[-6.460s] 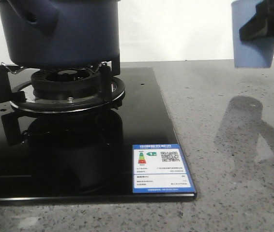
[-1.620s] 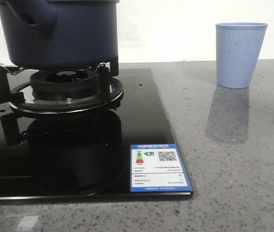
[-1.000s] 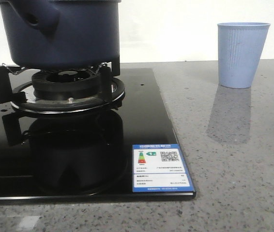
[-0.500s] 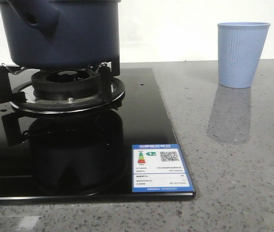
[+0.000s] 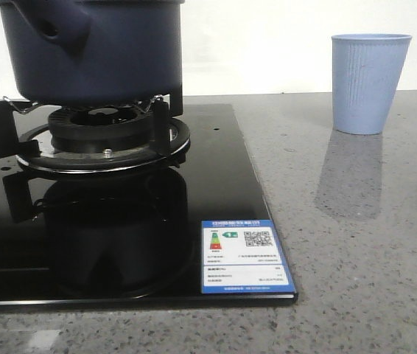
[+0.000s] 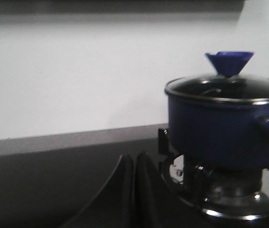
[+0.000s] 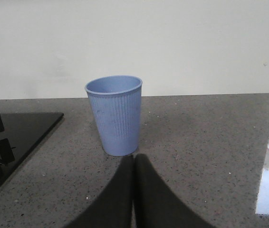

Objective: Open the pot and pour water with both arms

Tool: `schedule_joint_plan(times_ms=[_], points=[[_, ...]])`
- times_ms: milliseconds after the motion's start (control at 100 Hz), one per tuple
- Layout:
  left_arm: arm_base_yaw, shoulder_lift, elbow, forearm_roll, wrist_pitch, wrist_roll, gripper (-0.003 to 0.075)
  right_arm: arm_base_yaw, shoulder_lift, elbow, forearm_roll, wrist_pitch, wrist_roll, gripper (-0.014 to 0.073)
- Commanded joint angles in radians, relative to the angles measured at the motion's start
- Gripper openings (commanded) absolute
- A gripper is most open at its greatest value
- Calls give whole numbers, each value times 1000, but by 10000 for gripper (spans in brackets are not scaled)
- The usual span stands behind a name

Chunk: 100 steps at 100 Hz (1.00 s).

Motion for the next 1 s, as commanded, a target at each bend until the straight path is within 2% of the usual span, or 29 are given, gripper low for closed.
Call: schedule_joint_plan(times_ms=[0,40,220,320,990], points=[[65,-31,23,178,-36,-240,-19,-4,3,-27,17,-23,1,-67],[84,-63,46,201,-25,-276,-19,-4,3,-27,17,-23,1,-67],[128,-195,143,196,66,-276,-19,-4,3,-27,17,-23,1,-67],[140,-190,183,192,49,-276,-19,-4,3,-27,17,-23,1,-67],[138,-190,181,168,62,-276,-19,-4,3,-27,17,-23,1,-67]])
